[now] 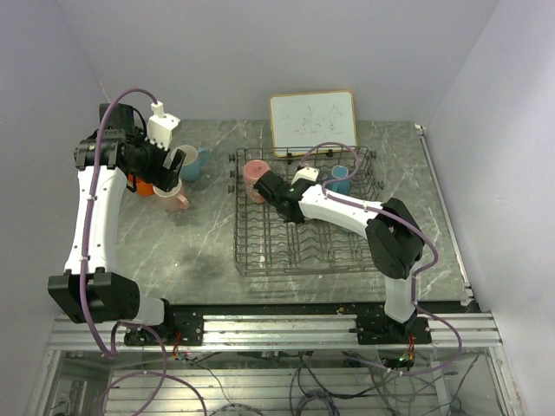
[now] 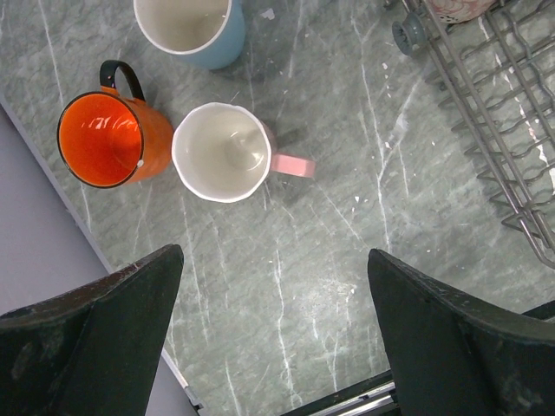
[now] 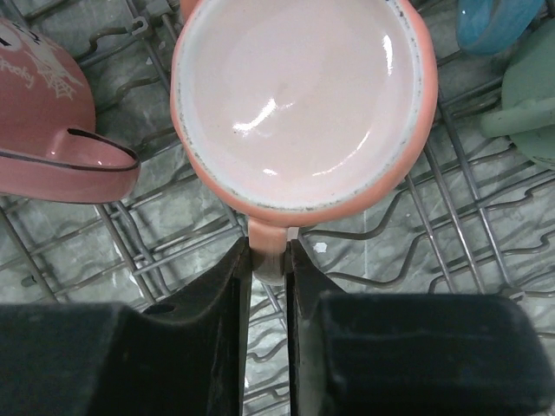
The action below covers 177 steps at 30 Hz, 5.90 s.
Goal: Unload the cups from the dish rack
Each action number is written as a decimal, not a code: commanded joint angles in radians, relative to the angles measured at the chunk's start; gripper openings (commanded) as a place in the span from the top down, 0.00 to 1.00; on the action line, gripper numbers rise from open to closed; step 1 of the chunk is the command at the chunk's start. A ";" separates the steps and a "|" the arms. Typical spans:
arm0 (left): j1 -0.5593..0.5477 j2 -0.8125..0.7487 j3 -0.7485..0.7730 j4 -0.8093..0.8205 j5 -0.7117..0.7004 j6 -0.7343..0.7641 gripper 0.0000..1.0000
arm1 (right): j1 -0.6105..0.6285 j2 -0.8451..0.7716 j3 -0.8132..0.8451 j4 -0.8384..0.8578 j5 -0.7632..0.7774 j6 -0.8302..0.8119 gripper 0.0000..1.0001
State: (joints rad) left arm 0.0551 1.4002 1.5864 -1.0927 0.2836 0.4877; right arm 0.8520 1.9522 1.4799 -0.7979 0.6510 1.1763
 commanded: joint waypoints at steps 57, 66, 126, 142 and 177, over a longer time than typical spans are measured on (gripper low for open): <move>-0.008 -0.427 -0.481 0.377 0.425 0.128 0.01 | 0.001 -0.510 -0.177 0.346 -0.391 -0.201 1.00; -0.028 -0.620 -0.682 0.606 0.512 0.050 0.02 | 0.003 -0.523 -0.142 0.522 -0.604 0.025 1.00; -0.060 -1.085 -1.061 1.148 0.357 0.415 0.88 | 0.234 -0.299 0.001 1.027 -0.776 0.493 1.00; -0.060 -0.853 -0.695 0.407 0.481 0.597 0.93 | 0.119 -0.307 -0.162 1.009 -0.949 0.430 0.42; -0.241 0.108 -0.239 0.377 -0.093 0.191 0.93 | -0.382 -0.975 -0.499 0.155 -0.679 -0.086 0.16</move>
State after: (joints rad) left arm -0.1722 1.4528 1.2621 -0.7761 0.2420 0.6613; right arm 0.5117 1.0344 0.9859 -0.5026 -0.0872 1.1828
